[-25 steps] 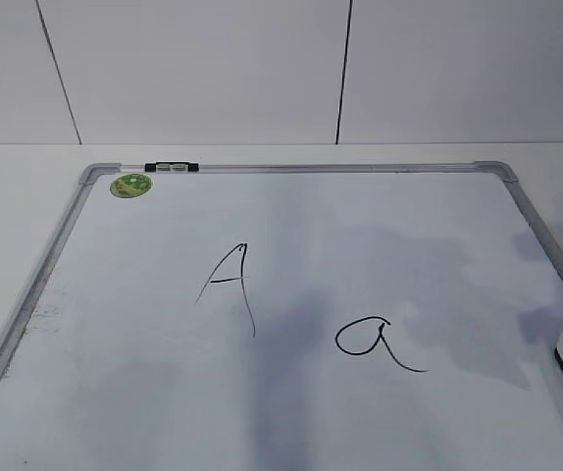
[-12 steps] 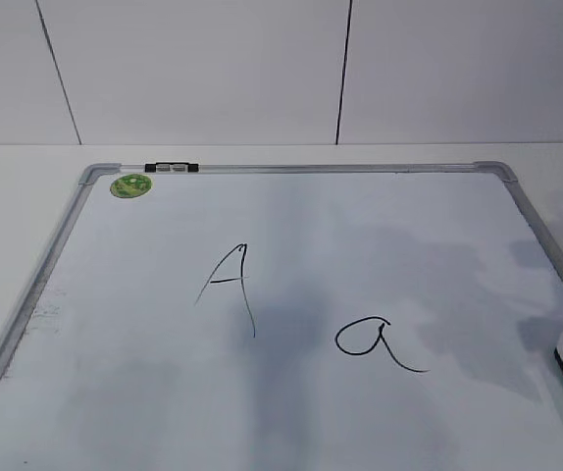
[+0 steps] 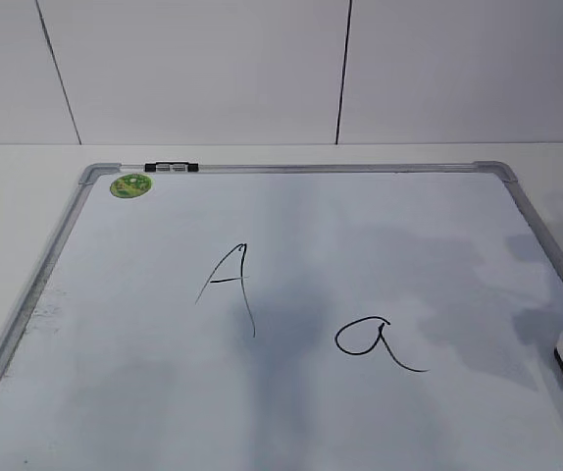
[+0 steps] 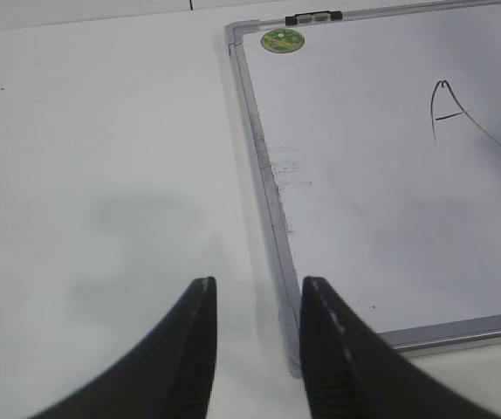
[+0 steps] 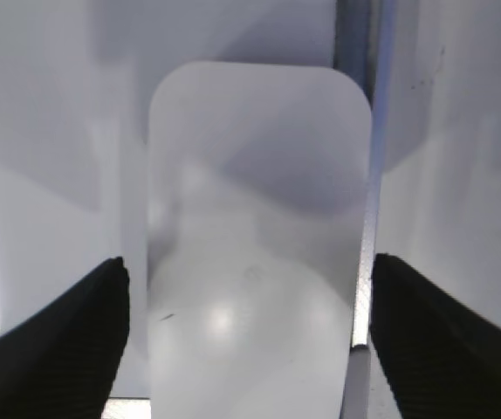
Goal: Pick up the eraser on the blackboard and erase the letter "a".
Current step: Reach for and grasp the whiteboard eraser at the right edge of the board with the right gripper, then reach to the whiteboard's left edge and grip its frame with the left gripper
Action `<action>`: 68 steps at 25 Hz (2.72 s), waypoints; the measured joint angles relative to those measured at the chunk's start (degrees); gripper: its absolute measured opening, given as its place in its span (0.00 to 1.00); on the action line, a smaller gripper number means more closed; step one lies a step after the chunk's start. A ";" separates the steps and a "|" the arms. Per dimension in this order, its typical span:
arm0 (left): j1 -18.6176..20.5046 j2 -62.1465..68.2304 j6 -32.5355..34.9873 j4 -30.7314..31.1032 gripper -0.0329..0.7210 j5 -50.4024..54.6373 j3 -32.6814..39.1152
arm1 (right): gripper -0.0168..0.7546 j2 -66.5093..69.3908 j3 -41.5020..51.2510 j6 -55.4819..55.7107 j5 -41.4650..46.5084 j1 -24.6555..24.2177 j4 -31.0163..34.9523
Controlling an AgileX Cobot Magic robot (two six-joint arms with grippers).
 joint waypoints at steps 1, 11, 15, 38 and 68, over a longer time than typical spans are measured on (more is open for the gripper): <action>0.00 0.00 0.00 0.00 0.37 0.00 0.00 | 0.90 0.53 0.00 0.00 0.24 0.00 0.00; 0.00 0.00 0.00 0.00 0.37 0.00 0.00 | 0.89 3.91 0.00 0.00 0.25 0.00 0.00; 0.00 0.00 0.00 0.00 0.37 0.00 0.00 | 0.84 4.14 0.00 0.00 0.11 0.00 0.00; 0.00 0.00 0.00 0.00 0.37 0.00 0.00 | 0.74 4.14 0.00 0.00 -1.54 0.00 0.00; 0.00 0.00 0.00 0.00 0.37 0.00 0.00 | 0.74 -11.98 -9.13 -2.92 14.98 0.00 7.65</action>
